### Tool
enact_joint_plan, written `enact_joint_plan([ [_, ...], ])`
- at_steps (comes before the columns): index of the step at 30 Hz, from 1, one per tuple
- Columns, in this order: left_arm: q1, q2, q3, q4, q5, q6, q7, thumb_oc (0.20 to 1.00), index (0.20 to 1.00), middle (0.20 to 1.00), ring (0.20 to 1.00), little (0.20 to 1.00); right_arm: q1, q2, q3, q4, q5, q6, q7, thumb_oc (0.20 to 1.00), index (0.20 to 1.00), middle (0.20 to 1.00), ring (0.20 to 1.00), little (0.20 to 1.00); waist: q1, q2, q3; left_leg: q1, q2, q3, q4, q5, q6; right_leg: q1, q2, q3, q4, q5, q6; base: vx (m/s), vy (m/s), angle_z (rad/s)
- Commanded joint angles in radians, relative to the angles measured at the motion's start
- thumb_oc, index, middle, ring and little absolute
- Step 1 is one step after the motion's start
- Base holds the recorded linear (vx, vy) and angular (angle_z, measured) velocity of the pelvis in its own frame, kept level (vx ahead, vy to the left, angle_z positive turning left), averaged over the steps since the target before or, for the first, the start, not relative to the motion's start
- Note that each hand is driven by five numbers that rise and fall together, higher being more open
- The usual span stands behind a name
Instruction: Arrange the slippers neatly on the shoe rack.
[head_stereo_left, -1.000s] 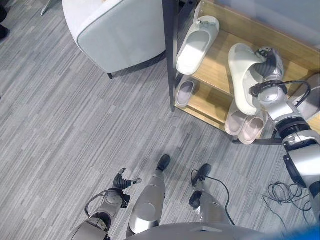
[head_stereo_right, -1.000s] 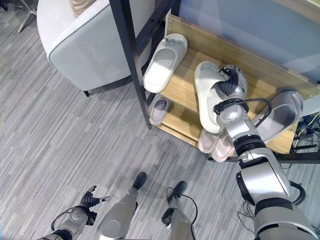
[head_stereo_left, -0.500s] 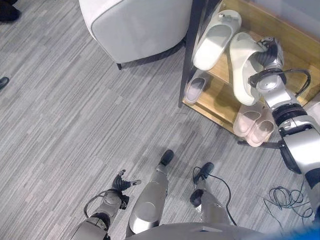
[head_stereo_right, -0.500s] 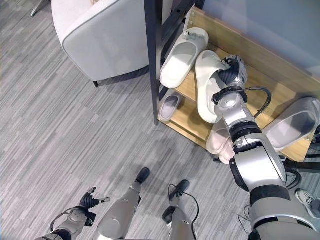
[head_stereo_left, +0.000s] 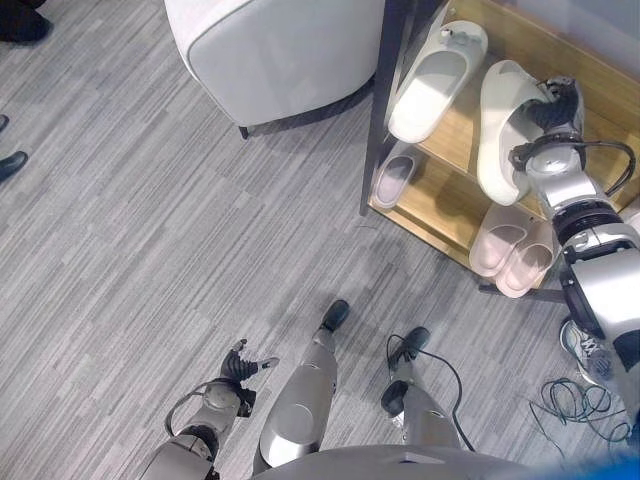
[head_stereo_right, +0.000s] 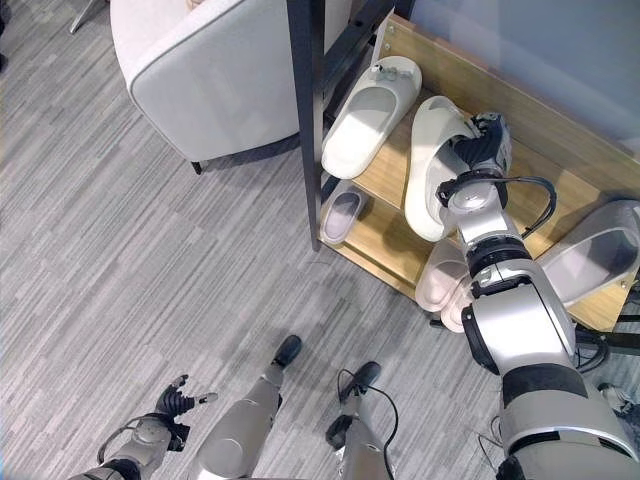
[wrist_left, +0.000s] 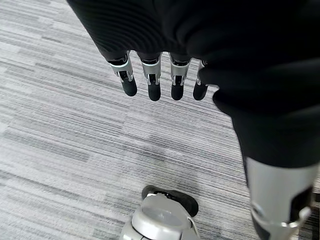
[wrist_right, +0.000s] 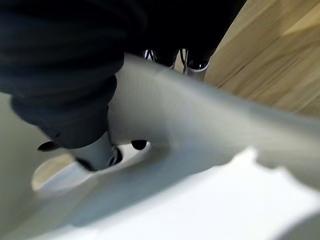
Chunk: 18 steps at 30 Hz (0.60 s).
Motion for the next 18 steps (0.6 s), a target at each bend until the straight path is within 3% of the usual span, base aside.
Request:
enact_joint_plan([
  [1,-0.014,0.030,-0.022,0.052,-0.004,-0.006,0.011,1.000,1.000,1.000,1.000,1.000,-0.070,-0.060,0.017,-0.027,0.010,-0.037,-0.030,1.000,1.000,1.000,1.000,1.000,0.021,0.005,0.004,0.076,0.014,-0.002,-0.193,0.008,-0.039,0.178,-0.043,0.000,0.006,-0.148,0.154,0.00,0.000,0.00],
  [2,-0.016,0.029,-0.022,0.052,-0.005,-0.005,0.011,1.000,1.000,1.000,1.000,1.000,-0.066,-0.059,0.015,-0.039,0.009,-0.037,-0.035,1.000,1.000,1.000,1.000,1.000,0.019,0.009,0.007,0.065,0.004,-0.005,-0.193,0.035,-0.034,0.170,-0.052,-0.010,0.006,-0.123,0.151,-0.08,0.084,0.02],
  [4,-0.016,0.029,-0.020,0.053,-0.006,-0.004,0.011,1.000,1.000,1.000,1.000,1.000,-0.062,-0.054,0.013,-0.044,0.010,-0.037,-0.035,1.000,1.000,1.000,1.000,1.000,0.018,0.007,0.004,0.077,0.014,-0.003,-0.193,0.009,-0.039,0.180,-0.043,0.001,0.006,-0.147,0.153,0.00,0.009,0.02],
  [5,-0.024,0.027,-0.021,0.052,-0.009,-0.002,0.010,1.000,1.000,1.000,1.000,1.000,-0.046,-0.047,0.004,-0.061,0.012,-0.037,-0.037,1.000,1.000,1.000,1.000,1.000,0.012,0.008,0.007,0.067,0.004,-0.009,-0.193,0.034,-0.033,0.173,-0.052,-0.009,0.006,-0.124,0.150,-0.01,0.016,0.04],
  [11,-0.019,0.007,-0.014,0.058,-0.002,0.009,0.002,1.000,1.000,1.000,1.000,1.000,0.024,-0.017,-0.040,-0.123,0.016,-0.047,-0.054,1.000,1.000,1.000,1.000,1.000,-0.006,0.009,0.003,0.082,0.005,0.000,-0.193,0.028,-0.027,0.180,-0.055,0.001,0.006,-0.121,0.149,-0.02,0.016,0.01],
  [18,-0.020,-0.014,0.012,0.059,0.013,0.020,0.003,1.000,1.000,1.000,1.000,1.000,0.183,0.015,-0.142,-0.324,0.002,-0.085,-0.099,1.000,1.000,1.000,1.000,1.000,-0.035,0.021,-0.004,0.104,0.001,0.002,-0.193,0.018,-0.018,0.196,-0.061,0.007,0.006,-0.123,0.146,0.00,0.014,-0.02],
])
